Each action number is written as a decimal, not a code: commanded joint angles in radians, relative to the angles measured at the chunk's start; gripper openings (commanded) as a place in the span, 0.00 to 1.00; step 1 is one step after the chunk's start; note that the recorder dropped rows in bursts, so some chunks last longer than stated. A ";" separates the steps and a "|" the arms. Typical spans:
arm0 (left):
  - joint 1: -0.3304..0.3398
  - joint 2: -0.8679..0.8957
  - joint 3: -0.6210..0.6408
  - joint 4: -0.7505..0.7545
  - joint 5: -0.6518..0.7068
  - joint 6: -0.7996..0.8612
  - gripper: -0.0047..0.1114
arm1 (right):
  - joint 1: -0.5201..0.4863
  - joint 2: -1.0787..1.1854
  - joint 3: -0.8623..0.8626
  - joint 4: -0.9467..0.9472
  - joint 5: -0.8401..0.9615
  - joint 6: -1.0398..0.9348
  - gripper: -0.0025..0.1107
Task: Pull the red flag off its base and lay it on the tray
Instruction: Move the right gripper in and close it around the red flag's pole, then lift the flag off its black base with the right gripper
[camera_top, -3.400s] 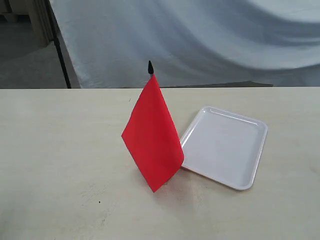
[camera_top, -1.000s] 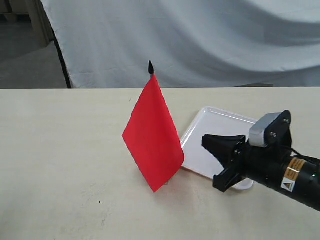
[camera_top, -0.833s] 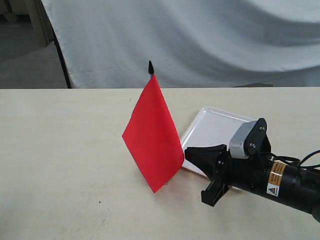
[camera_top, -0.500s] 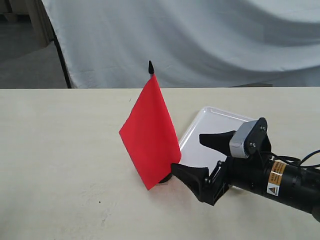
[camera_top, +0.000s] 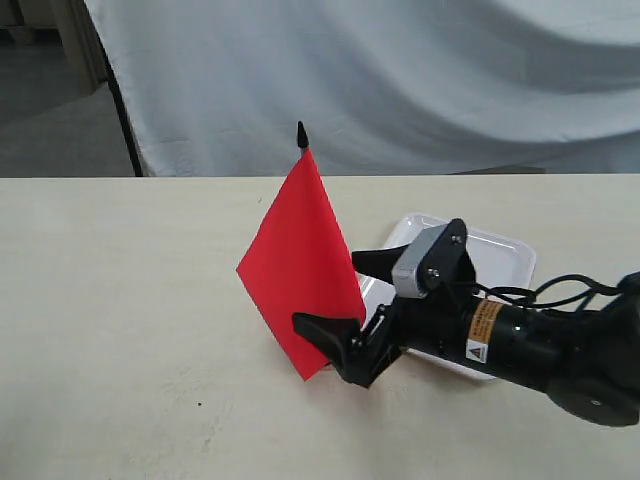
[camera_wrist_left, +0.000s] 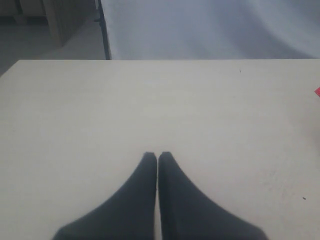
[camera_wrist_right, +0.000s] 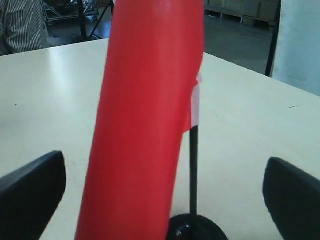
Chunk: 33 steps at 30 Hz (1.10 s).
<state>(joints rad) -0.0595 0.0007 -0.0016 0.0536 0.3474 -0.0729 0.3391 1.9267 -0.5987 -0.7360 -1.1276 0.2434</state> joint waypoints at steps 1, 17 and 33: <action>-0.003 -0.001 0.002 -0.006 -0.004 -0.002 0.05 | 0.041 0.088 -0.105 0.033 0.012 -0.008 0.94; -0.003 -0.001 0.002 -0.006 -0.004 -0.002 0.05 | -0.032 -0.184 -0.129 0.035 0.000 0.188 0.02; -0.003 -0.001 0.002 -0.006 -0.004 -0.002 0.05 | -0.241 -0.185 -0.159 -0.079 0.712 1.054 0.02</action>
<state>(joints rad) -0.0595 0.0007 -0.0016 0.0536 0.3474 -0.0729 0.0999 1.6879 -0.7570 -0.7363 -0.3768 1.1830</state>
